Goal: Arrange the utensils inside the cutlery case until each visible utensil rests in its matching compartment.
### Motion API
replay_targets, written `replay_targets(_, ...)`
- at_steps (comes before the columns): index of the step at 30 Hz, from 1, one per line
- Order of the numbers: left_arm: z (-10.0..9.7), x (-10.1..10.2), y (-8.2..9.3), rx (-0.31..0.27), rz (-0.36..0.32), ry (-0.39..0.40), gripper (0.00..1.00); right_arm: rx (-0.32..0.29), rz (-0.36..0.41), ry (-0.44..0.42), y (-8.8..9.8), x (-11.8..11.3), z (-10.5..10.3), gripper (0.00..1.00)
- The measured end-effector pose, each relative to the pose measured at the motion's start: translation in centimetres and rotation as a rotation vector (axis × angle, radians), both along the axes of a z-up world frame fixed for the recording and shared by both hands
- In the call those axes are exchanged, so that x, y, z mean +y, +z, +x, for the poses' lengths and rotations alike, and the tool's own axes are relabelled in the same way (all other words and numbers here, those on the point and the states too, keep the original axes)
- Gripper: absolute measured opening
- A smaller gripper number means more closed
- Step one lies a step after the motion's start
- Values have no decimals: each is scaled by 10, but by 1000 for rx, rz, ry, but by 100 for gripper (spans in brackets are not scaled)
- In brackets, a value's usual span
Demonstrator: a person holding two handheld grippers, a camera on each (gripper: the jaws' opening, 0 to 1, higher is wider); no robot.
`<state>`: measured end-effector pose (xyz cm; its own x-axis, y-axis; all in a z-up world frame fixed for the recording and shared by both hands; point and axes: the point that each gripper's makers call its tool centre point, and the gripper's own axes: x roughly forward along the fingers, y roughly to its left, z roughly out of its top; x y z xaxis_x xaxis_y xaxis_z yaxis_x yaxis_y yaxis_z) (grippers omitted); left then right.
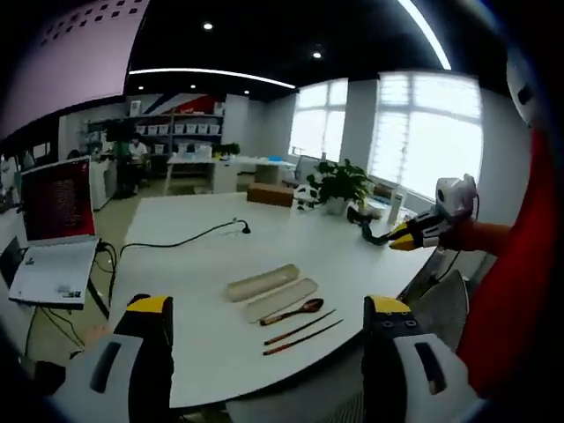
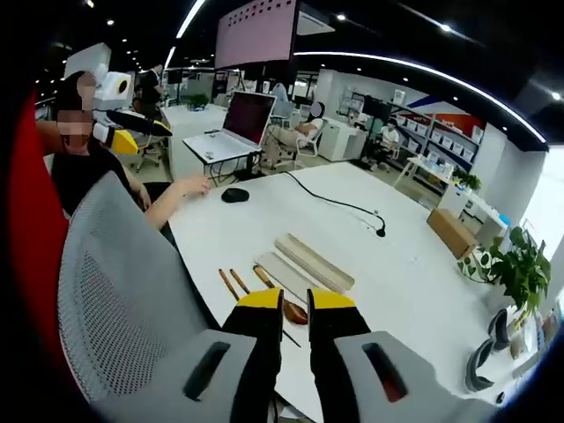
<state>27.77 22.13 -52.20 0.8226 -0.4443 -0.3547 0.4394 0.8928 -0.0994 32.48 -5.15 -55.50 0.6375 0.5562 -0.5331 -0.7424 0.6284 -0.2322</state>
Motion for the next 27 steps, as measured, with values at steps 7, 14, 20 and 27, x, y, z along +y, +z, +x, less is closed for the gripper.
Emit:
replay_targets(7, -2, 9, -2, 26, -49, 58, 87, 47, 60, 42, -4, 16, -3, 31)
replay_targets(14, -10, 6, -3, 5, -24, 40, 84, 27, -17, 88, -5, 17, -3, 35)
replay_targets(20, -7, 9, 9, -110, -34, 54, 93, 12, -134, 129, -16, 12, 0, 30)
replay_targets(27, -13, -2, 1, -63, 2, 9, 85, -46, -147, 110, -12, 11, 13, 37)
